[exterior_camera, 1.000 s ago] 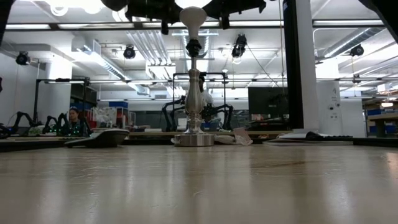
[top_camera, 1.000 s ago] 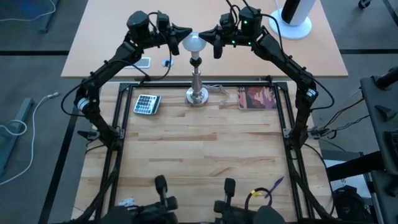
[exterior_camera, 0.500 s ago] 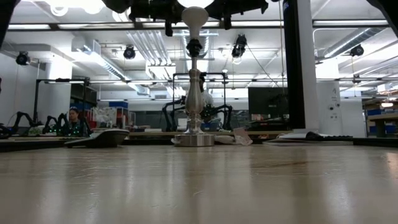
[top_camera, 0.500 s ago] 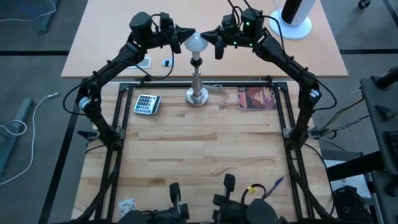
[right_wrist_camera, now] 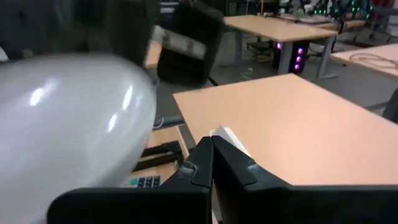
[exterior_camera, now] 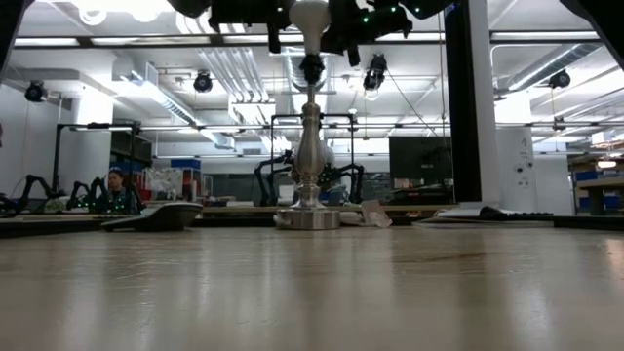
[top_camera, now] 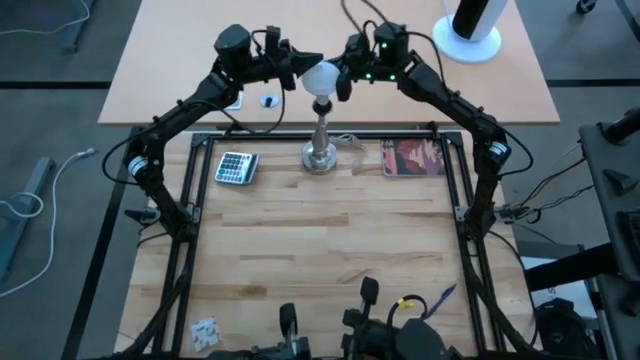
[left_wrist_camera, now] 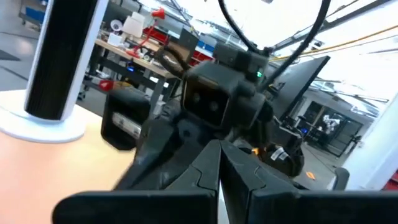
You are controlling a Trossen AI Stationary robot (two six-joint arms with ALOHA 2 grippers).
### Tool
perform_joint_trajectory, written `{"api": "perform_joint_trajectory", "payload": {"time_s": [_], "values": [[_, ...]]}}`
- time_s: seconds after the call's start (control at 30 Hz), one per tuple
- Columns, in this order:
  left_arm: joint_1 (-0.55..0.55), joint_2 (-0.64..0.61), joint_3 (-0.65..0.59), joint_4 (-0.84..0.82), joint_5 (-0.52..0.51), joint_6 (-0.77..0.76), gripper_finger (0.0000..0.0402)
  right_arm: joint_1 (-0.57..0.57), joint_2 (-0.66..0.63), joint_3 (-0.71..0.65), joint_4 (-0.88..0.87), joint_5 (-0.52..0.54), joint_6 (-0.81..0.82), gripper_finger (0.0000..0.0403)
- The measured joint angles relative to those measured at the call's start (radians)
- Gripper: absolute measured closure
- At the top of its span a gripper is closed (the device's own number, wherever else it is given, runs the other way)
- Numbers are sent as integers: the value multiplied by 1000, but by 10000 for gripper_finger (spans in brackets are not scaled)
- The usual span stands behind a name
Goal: Screw lightbulb
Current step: Remove the lightbulb from the table lamp
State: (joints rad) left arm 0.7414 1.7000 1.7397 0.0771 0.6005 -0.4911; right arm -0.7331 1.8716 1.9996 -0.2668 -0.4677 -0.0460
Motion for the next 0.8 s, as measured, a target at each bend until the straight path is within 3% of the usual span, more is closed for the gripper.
{"api": "perform_joint_trajectory", "payload": {"time_s": [0.27, 0.53, 0.8], "values": [[0, -16, -2, -14, -79, 30, 401, -17, -6, 19, -2, 13, 11, 403], [8, -33, -4, -20, -90, 44, 401, -59, -53, 72, -59, 31, 20, 403], [10, -61, -5, -6, -113, 66, 401, -62, -87, 153, -265, 19, 2, 403]]}}
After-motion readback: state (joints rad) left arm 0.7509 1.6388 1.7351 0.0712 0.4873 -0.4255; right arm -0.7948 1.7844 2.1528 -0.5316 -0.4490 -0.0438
